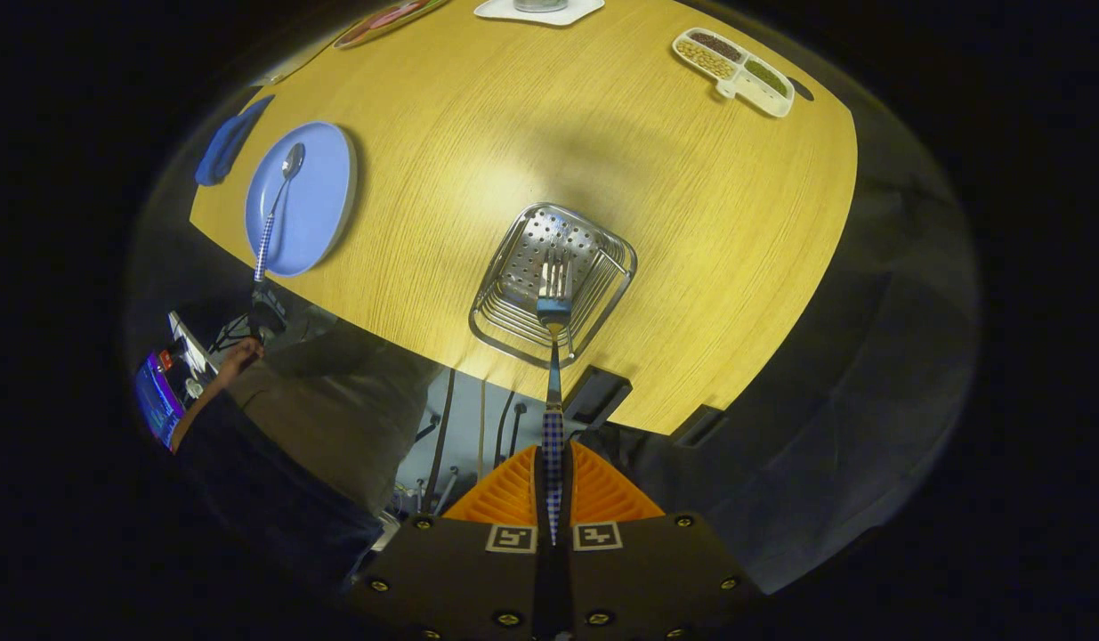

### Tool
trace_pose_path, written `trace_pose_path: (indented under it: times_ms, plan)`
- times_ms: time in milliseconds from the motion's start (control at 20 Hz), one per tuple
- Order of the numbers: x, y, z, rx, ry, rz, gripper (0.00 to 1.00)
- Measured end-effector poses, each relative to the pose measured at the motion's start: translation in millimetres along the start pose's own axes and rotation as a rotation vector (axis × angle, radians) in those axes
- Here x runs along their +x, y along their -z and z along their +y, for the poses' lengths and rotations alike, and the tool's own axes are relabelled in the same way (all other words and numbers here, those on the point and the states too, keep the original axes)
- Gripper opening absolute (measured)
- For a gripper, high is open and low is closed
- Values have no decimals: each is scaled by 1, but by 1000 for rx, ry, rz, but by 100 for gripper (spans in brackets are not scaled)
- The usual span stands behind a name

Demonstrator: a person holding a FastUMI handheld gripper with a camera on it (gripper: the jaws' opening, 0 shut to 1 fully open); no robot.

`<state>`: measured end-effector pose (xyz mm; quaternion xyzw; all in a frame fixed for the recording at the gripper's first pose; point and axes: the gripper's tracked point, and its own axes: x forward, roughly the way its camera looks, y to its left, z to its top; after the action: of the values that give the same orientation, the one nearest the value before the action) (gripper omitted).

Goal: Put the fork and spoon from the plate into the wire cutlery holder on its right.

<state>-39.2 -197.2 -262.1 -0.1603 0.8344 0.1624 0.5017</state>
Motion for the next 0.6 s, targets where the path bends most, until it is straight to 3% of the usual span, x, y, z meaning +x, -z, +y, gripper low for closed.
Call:
trace_pose_path:
  times_ms: [600]
  plan:
    - [22,-37,-6,70,-57,105,1]
